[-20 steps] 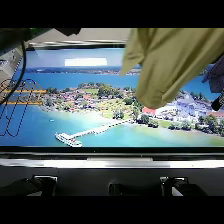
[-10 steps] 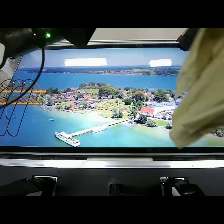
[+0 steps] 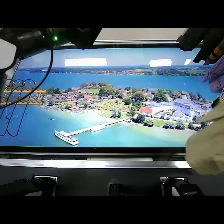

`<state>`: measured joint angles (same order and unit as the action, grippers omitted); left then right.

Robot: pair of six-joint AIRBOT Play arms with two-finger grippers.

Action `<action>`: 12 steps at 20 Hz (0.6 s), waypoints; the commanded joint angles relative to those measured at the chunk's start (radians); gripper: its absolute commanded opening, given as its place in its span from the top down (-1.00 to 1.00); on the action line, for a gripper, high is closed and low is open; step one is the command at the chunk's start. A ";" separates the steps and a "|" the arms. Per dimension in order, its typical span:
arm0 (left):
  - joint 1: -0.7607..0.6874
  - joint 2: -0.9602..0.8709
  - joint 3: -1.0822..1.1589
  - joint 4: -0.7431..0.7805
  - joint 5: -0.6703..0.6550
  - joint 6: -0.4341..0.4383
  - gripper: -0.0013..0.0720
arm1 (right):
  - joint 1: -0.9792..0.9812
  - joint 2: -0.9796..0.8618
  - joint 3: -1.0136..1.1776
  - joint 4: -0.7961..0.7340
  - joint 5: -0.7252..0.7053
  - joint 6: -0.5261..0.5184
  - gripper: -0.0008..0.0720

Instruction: Fold the clothes and pants, and hang the long-sleeved shirts on hangers.

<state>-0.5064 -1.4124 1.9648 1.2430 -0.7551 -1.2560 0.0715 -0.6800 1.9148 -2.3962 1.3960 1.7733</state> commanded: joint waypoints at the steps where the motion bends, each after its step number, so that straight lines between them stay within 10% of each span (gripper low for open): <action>1: 0.000 -0.008 0.000 0.000 0.035 0.000 -0.71 | 0.000 -0.009 0.000 -0.129 0.008 0.058 0.92; 12: 0.042 -0.010 0.000 0.000 0.072 0.000 -0.71 | 0.000 -0.248 0.000 -0.364 -0.127 0.370 0.92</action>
<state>-0.4820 -1.4220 1.9644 1.2427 -0.6880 -1.2564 0.0715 -0.8684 1.9144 -2.6713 1.3018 2.0304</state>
